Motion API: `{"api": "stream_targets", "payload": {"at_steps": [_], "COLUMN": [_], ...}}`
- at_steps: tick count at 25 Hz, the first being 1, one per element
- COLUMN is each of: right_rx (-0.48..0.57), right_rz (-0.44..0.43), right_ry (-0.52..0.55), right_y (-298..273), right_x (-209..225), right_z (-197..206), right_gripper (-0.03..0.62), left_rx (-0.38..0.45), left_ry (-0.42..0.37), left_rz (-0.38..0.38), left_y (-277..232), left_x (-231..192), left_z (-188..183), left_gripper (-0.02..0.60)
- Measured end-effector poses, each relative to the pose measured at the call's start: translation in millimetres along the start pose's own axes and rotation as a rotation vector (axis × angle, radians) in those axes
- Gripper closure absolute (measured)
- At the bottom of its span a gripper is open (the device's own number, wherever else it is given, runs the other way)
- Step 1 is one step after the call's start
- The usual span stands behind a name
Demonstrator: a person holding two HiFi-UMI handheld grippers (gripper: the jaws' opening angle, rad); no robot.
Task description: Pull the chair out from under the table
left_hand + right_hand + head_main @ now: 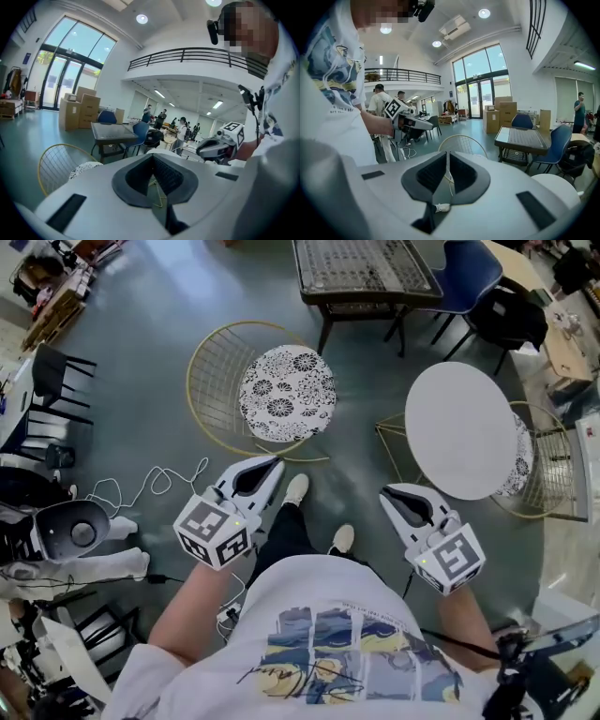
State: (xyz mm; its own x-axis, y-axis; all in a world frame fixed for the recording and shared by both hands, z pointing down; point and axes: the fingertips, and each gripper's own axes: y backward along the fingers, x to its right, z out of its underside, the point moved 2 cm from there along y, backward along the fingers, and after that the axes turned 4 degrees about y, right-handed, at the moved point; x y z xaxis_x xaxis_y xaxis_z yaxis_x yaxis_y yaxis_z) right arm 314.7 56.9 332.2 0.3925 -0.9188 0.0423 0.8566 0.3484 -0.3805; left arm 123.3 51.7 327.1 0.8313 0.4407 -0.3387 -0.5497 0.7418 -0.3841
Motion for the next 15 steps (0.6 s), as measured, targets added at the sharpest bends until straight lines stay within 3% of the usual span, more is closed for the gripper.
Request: {"api": "stream_targets", "payload": {"at_steps": [8,15], "right_rx": [0.03,0.011], "right_rz": [-0.02,0.022], "right_ry": [0.01,0.016], "right_y": [16,22], "right_x": [-35,-80], "right_z": [-28,-32], "right_gripper": [0.577,0.58], "left_rx": [-0.125,-0.124], "left_ry": [-0.073,-0.138], "left_rz": [0.239,0.362], "left_y": [29,56], "left_x": [107,134], "left_z": [8,18], "left_gripper": [0.572,0.572]}}
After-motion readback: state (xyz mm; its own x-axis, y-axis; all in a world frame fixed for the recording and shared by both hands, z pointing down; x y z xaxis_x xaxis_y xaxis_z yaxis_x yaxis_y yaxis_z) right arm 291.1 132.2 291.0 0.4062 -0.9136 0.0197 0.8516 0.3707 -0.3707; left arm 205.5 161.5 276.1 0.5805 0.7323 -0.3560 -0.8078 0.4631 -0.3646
